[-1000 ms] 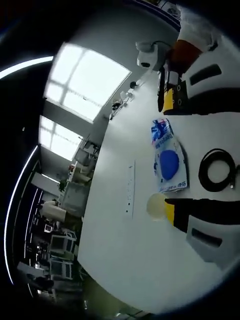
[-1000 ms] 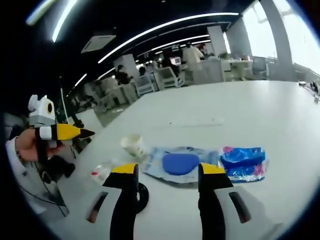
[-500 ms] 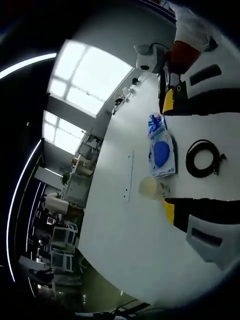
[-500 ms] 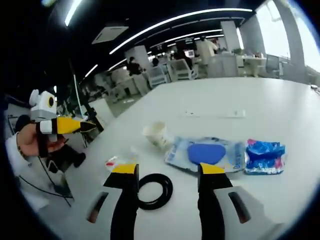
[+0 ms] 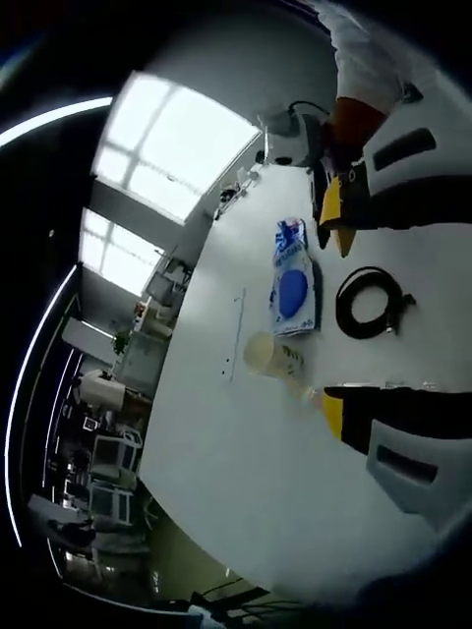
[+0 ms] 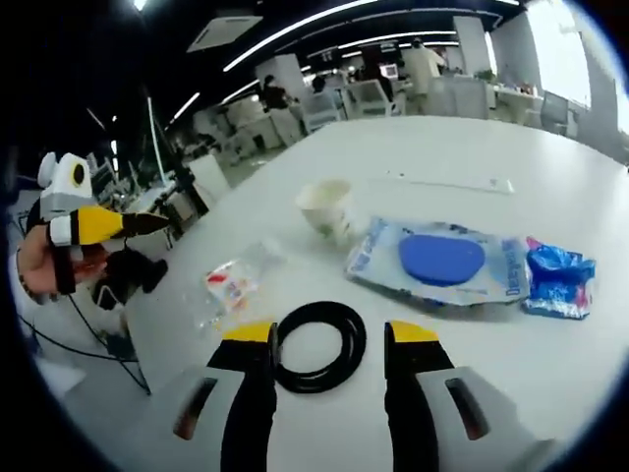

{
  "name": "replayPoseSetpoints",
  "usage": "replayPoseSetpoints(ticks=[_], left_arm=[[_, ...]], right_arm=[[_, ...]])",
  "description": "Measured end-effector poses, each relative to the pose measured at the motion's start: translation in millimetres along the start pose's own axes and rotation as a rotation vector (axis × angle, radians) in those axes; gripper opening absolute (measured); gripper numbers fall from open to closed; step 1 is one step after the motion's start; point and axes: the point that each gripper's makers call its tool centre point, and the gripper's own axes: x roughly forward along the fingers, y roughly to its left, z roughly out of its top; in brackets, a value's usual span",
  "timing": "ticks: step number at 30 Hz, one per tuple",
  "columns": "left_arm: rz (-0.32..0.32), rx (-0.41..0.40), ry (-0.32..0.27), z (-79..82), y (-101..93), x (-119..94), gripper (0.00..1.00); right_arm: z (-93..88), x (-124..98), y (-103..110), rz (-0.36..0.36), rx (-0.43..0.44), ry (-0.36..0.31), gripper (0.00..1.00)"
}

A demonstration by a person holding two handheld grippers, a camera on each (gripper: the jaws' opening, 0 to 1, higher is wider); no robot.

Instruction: Arrange the tabletop items into an orderly group along one side of the table until the central work area is clear of visible clutter.

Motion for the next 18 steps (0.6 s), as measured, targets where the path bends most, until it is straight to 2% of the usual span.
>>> replayPoseSetpoints(ticks=[2,6,18], left_arm=[[0.001,-0.001,0.003,-3.2,0.7,-1,0.64],[-0.002,-0.002,0.015,-9.8,2.9,-2,0.63],[-0.005,-0.009,0.044,-24.8,7.2,-1,0.63]], right_arm=[[-9.7,10,-1,-0.002,-0.010,0.039,0.41],[-14.9,23,-2,-0.004,-0.021,0.069,0.40],[-29.8,45,-10,-0.039,-0.048,0.145,0.35]])
